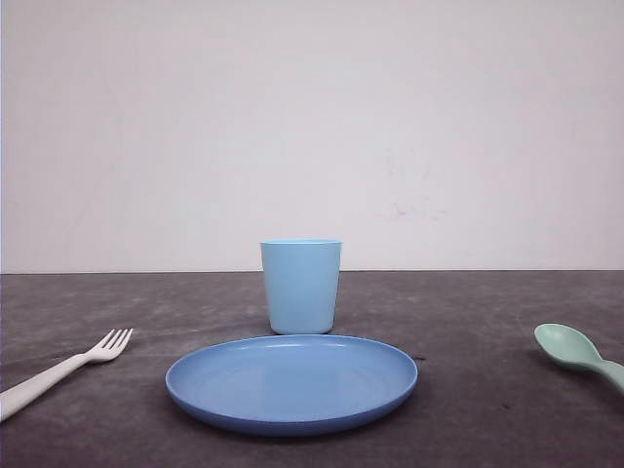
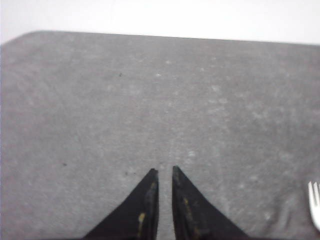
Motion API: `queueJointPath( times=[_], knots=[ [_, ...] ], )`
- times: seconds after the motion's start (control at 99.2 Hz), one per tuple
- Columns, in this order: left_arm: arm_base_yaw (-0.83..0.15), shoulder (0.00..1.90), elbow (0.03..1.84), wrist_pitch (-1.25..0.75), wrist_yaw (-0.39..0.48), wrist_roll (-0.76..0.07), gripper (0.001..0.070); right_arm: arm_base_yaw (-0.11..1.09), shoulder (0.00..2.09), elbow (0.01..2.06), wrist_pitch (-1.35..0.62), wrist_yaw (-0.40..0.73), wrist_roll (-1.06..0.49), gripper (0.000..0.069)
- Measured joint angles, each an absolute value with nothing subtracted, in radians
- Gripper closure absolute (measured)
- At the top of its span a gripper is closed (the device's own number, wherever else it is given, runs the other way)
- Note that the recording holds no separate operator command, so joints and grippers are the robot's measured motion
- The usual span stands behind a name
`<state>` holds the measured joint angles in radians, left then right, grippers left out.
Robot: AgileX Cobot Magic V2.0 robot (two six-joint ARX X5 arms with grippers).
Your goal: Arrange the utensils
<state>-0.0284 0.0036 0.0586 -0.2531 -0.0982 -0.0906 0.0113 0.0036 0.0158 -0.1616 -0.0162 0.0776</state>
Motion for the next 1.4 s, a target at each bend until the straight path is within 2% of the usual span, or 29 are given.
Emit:
queueJointPath(
  times=[0.121,0.363,0.474,0.676,0.837,1.049,1.24,1.281,1.311,1.402],
  knots=[
    [-0.028,0.004,0.059,-0.252,-0.098,-0.174,0.0685,0.011,0.004,0.016,-0.157,-0.059,0.160,0.0674],
    [-0.028,0.004,0.046,-0.201,-0.097,-0.273,0.0685,0.011,0.004,0.015,-0.081,-0.061,0.278,0.0674],
    [-0.028,0.007,0.052,-0.193,-0.062,-0.303,0.0685,0.011,0.004,0.018,-0.020,-0.061,0.369,0.0681],
    [-0.028,0.124,0.201,-0.212,-0.054,-0.353,0.0685,0.011,0.087,0.150,-0.066,-0.053,0.469,0.0683],
    [-0.028,0.345,0.431,-0.249,-0.025,-0.337,0.0685,0.011,0.291,0.401,-0.199,-0.054,0.417,0.0683],
    [-0.032,0.679,0.772,-0.484,0.003,-0.231,0.0685,0.013,0.596,0.738,-0.463,-0.056,0.225,0.0683],
    [-0.072,0.825,0.855,-0.584,0.028,-0.158,0.0684,0.056,0.750,0.834,-0.575,-0.088,0.123,0.0681],
    [-0.083,0.839,0.855,-0.594,0.035,-0.150,0.0673,0.067,0.766,0.834,-0.581,-0.104,0.116,0.0660],
    [-0.091,0.849,0.855,-0.600,0.038,-0.147,0.0652,0.075,0.776,0.834,-0.584,-0.111,0.112,0.0618],
    [-0.117,0.871,0.855,-0.608,0.046,-0.142,0.0534,0.100,0.799,0.834,-0.587,-0.113,0.114,0.0420]
  ],
)
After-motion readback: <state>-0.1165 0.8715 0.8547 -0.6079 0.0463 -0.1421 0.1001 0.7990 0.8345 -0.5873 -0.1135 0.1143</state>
